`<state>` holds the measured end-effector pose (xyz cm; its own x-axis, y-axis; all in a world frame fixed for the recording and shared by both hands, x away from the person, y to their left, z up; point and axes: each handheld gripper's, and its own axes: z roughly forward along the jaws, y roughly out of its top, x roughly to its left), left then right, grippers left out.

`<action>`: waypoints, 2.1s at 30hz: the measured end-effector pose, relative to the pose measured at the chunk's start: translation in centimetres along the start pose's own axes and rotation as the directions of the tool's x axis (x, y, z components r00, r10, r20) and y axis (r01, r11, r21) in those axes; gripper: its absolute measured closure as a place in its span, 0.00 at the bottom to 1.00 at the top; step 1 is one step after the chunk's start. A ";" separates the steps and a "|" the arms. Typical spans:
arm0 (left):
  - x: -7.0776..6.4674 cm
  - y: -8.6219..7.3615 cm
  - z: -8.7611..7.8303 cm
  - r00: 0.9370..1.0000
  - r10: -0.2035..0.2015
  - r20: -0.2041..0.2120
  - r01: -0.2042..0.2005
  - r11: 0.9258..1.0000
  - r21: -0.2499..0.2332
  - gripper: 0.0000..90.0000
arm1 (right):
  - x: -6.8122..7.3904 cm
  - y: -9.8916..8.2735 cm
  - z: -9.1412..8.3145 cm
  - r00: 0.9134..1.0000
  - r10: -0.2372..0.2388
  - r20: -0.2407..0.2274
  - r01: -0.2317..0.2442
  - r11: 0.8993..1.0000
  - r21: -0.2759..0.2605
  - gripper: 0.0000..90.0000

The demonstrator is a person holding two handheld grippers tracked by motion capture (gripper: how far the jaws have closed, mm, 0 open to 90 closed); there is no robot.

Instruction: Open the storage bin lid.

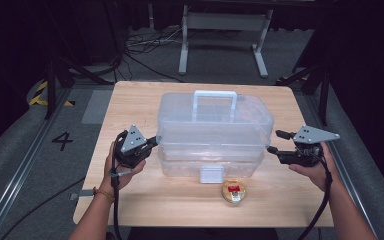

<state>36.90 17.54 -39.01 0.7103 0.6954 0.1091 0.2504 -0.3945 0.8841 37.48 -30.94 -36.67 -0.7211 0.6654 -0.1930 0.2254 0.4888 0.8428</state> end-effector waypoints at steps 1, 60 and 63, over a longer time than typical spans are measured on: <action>0.0 0.0 0.0 1.000 -0.002 0.000 0.002 1.000 -0.002 1.00 | 0.0 0.1 0.1 1.000 -0.001 0.000 0.001 1.000 -0.001 0.43; -5.9 0.0 1.2 0.952 0.259 0.166 -0.284 0.946 0.155 0.72 | 0.5 5.0 0.7 0.968 -0.041 0.248 0.070 0.991 -0.110 0.83; -5.9 0.0 1.5 0.946 0.279 0.162 -0.304 0.939 0.159 0.75 | 0.3 5.0 0.7 0.968 -0.030 0.250 0.061 0.992 -0.114 0.83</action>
<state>33.66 12.51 -40.32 0.8490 0.4505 0.2762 0.1238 -0.6777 0.7249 38.84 -27.85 -32.84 -0.5409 0.7702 -0.3380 0.1051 0.4605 0.8814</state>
